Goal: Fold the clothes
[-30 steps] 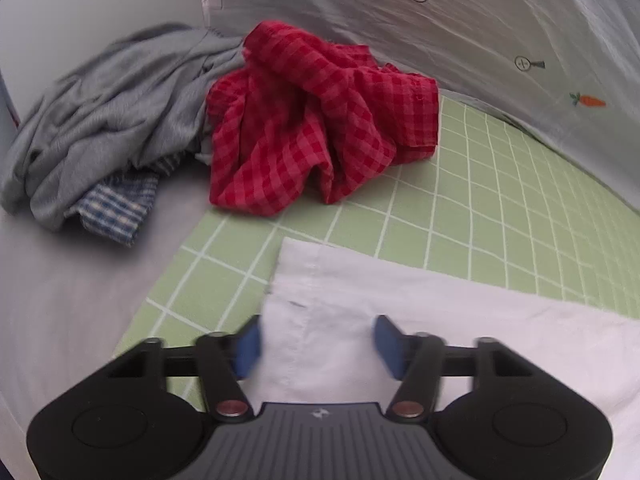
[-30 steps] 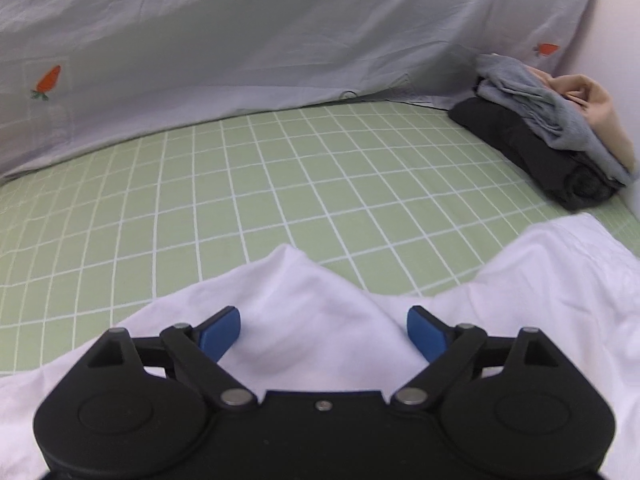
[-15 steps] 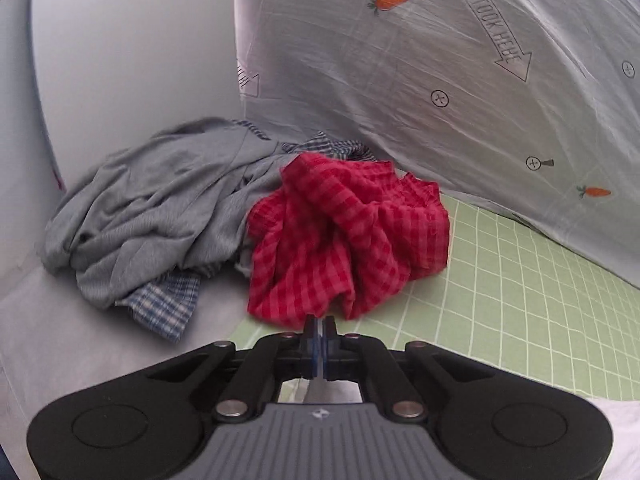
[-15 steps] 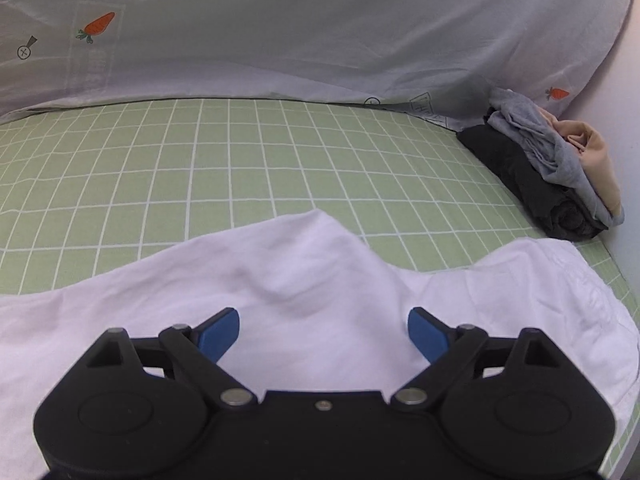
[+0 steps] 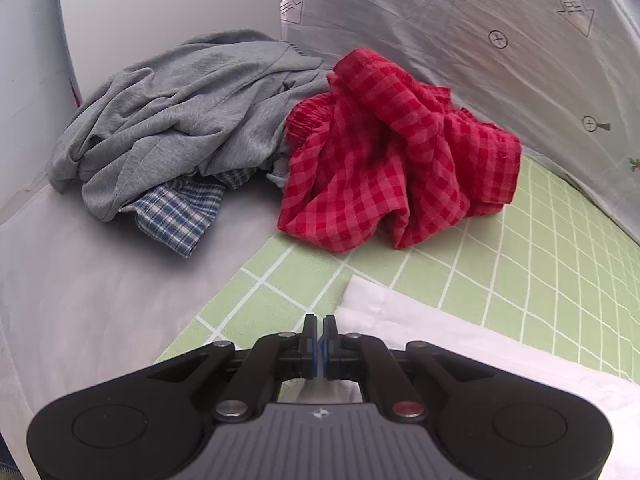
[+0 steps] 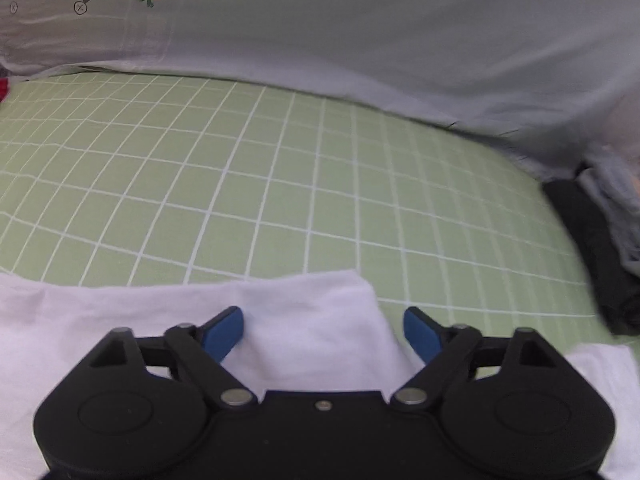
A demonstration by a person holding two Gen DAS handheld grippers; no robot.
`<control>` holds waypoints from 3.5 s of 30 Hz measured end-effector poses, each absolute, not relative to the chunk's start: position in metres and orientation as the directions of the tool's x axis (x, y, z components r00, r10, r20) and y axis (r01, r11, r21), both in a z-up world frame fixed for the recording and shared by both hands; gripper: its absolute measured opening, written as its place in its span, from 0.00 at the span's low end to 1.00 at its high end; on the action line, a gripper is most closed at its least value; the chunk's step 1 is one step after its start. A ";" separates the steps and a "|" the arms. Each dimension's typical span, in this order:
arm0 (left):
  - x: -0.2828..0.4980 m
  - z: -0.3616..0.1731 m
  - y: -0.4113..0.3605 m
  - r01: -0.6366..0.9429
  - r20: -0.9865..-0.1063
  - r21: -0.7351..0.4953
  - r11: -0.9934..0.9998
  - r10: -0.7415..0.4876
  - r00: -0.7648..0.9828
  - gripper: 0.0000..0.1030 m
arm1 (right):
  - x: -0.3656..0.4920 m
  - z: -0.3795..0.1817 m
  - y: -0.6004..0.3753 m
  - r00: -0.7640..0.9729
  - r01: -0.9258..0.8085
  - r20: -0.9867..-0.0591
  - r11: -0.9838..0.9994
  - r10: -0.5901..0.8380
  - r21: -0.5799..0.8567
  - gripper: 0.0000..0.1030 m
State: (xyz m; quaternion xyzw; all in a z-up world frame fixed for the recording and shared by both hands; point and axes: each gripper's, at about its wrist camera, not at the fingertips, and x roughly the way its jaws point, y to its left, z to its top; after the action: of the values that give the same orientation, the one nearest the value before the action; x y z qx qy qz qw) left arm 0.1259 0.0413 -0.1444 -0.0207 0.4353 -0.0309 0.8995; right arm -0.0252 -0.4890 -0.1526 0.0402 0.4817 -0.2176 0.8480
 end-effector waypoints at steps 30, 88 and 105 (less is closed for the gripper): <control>0.085 -0.136 0.036 0.117 -0.835 -0.099 0.988 -0.146 0.530 0.72 | -0.083 -0.128 -0.440 0.516 0.557 -0.764 0.829 -0.389 -0.046 1.00; -0.052 -0.095 -0.118 0.751 -0.749 -0.328 0.574 -0.642 0.163 0.64 | -0.172 -0.179 -0.310 0.665 0.497 -0.643 0.868 -0.381 -0.001 1.00; -0.007 -0.096 0.016 0.354 -0.801 -0.221 0.909 -0.376 0.466 0.99 | -0.121 -0.119 -0.264 0.738 0.231 -0.663 0.970 -0.128 0.070 1.00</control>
State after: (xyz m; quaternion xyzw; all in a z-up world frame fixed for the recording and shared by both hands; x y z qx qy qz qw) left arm -0.0074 0.0164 -0.0964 -0.0120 0.4710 -0.2131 0.8559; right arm -0.1210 -0.2641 -0.1192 0.0741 0.3489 -0.0966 0.9292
